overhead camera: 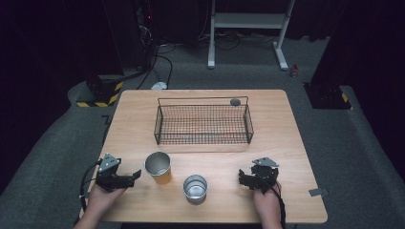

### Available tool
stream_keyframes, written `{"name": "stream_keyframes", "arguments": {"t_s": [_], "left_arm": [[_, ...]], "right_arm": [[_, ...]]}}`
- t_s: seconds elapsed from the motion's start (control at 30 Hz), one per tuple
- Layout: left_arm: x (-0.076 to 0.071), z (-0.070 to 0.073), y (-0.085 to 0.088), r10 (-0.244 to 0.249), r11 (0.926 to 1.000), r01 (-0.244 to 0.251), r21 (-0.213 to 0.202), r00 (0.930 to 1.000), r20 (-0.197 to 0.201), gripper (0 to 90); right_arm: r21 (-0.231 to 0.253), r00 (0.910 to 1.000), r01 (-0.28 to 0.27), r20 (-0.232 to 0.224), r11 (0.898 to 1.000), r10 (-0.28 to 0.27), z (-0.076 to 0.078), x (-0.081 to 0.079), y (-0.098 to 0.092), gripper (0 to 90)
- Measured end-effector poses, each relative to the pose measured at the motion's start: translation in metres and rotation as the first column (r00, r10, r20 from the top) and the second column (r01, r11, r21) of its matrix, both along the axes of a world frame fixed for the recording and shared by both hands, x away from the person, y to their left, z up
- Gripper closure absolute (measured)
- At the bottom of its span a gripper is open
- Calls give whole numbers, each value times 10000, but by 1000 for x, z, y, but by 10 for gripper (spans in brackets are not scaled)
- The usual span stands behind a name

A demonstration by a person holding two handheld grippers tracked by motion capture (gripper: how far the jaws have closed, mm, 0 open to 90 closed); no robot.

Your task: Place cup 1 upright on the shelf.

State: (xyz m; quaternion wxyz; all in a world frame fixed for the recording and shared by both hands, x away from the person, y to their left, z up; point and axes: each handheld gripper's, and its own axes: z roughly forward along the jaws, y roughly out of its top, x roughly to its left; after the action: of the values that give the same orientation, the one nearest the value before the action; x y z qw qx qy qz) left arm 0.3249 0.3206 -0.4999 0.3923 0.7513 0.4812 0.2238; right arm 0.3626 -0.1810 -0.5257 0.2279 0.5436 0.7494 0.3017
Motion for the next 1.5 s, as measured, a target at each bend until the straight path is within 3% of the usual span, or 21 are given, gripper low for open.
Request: {"name": "stream_keyframes", "arguments": {"t_s": [0.27, 0.47, 0.67, 0.97, 1.23, 1.5], "left_arm": [[-4, 13, 4, -41, 9981, 61, -607, 9994, 338, 23], [-5, 14, 5, -239, 9979, 269, -589, 9985, 498, 25], [-12, 21, 9, 39, 9974, 24, -718, 9961, 879, 20], [-11, 26, 4, -110, 9970, 173, -758, 9965, 831, 8], [-16, 35, 3, -247, 9936, 355, -1068, 9946, 1012, 8], [-19, 42, -1, -496, 9925, 619, -1058, 9921, 1154, 7]], "right_arm": [[9, 10000, 37, -25, 10000, -37, 0, -1, 1, 85], [-30, 10000, -12, -8, 10000, 12, 0, -1, 1, 85], [-3, 10000, -12, -24, 10000, 12, 0, -1, 1, 85], [-2, 10000, -27, -18, 10000, 27, 0, -1, 1, 85], [-1, 10000, -36, -20, 10000, 36, 0, -1, 1, 85], [5, 10000, -36, -22, 10000, 36, 0, -1, 1, 85]]}}
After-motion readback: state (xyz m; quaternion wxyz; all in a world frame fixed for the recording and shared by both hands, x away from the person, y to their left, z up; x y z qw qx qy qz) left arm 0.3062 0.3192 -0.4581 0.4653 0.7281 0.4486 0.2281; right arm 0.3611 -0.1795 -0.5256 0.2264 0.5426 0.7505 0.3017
